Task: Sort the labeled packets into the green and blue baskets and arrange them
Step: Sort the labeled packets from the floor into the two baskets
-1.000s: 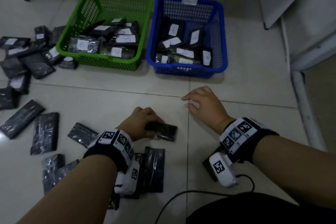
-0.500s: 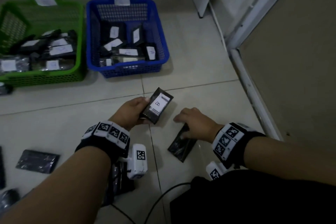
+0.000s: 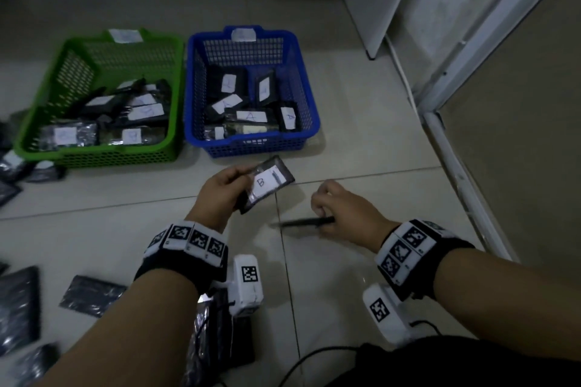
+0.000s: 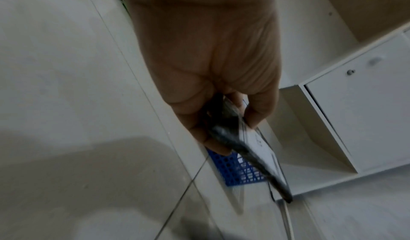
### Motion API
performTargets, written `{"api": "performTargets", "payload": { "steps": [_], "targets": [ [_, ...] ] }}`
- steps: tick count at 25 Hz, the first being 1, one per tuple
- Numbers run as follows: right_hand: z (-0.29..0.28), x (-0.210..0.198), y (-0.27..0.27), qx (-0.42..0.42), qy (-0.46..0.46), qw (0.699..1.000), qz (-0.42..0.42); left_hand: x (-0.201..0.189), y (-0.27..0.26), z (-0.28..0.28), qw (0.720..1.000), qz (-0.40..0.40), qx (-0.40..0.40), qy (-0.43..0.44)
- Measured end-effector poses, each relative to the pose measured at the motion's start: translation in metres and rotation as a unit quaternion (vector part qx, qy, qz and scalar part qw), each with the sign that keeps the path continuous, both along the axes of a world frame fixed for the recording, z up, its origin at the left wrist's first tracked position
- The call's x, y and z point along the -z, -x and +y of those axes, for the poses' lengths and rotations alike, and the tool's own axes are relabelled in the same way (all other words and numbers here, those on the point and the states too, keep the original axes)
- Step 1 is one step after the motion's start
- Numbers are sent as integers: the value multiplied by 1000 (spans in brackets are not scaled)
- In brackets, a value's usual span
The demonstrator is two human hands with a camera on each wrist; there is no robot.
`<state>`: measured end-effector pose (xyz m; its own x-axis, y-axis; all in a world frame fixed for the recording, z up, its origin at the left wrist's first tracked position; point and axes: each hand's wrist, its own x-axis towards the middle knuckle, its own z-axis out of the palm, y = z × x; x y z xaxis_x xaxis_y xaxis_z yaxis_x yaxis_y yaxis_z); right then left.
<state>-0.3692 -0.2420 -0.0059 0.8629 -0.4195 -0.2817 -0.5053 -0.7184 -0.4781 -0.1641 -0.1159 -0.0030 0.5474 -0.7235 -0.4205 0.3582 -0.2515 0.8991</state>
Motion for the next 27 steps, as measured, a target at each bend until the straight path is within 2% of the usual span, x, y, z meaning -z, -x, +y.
{"api": "performTargets", "payload": {
  "steps": [3, 7, 12, 15, 21, 24, 27],
  "targets": [
    [-1, -12, -27, 40, -8, 993, -107, -9, -23, 4, 994, 27, -92, 46],
    [9, -14, -60, 64, -39, 969, -234, -22, -47, 17, 985, -3, -151, 83],
    [33, -23, -101, 75, -75, 959, -261, -27, -72, 46, 970, -24, -219, 100],
    [46, -32, -136, 71, -81, 956, -273, -32, -90, 65, 946, -7, -297, 128],
    [55, -84, -228, -9, -10, 974, -226, -47, -126, 103, 900, 32, -410, 144],
    [44, -97, -246, 22, 22, 973, -229, -56, -137, 112, 905, 38, -403, 134],
    [25, -84, -249, 106, 15, 952, -286, -52, -149, 106, 906, 28, -401, 131]
  ]
}}
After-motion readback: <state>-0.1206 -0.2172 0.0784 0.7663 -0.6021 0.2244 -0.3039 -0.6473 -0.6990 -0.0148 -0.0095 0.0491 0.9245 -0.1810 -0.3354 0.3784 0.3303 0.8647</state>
